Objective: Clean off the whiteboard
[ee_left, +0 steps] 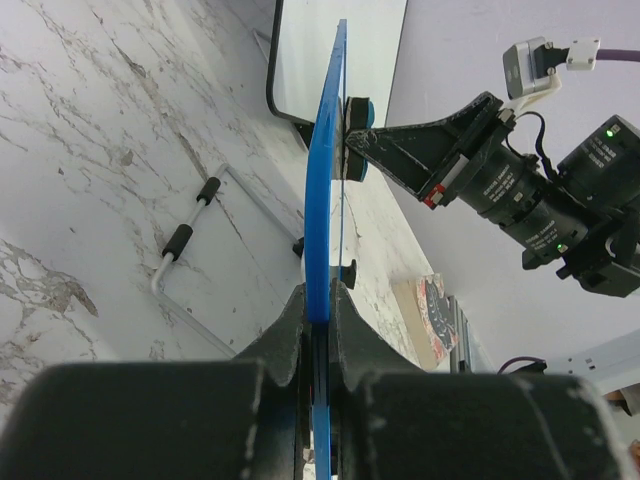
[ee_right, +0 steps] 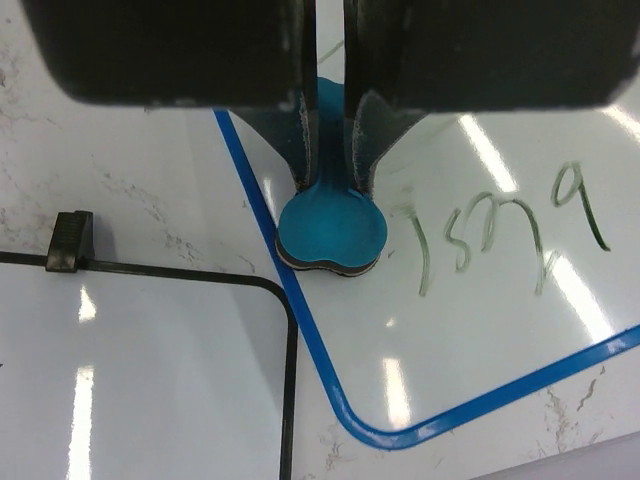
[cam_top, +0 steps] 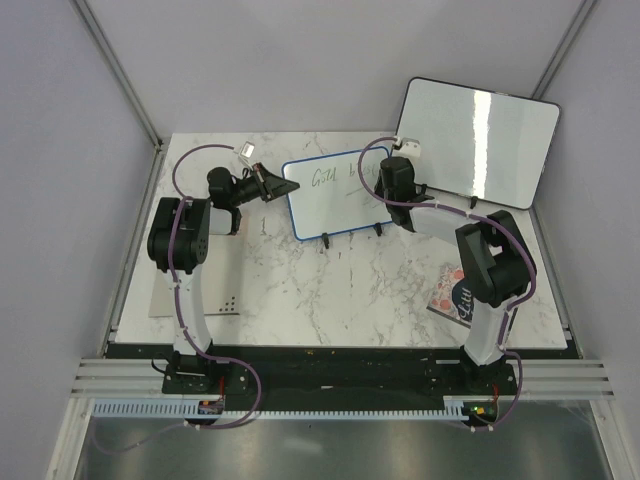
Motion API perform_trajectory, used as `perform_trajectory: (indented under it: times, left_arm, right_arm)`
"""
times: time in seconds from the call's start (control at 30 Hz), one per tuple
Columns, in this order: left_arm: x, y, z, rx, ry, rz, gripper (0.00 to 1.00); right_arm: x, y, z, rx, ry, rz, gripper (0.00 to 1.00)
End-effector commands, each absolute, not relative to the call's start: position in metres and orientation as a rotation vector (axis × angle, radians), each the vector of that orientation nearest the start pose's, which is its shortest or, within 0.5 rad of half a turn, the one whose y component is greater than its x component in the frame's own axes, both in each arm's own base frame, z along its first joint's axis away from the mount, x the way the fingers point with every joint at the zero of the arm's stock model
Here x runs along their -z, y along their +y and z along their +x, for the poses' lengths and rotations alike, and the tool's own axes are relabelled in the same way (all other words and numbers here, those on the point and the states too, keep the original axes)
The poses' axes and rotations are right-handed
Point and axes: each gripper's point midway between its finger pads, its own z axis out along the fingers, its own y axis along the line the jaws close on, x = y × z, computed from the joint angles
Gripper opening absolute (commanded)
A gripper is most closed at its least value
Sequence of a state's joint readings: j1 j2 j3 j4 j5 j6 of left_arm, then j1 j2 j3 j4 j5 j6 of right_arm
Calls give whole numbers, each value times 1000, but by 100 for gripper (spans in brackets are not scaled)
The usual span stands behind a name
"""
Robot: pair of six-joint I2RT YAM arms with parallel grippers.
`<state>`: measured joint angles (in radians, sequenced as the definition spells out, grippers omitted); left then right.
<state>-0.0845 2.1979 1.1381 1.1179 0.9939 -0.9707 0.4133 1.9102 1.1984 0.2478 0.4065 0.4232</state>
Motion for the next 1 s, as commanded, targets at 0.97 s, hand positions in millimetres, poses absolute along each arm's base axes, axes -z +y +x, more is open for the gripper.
perform_trajectory:
  times: [0.97]
  left_arm:
    - [-118,-220,440,1586,1802,344,2]
  right_arm:
    - [-21,188,478,7,2282,128,0]
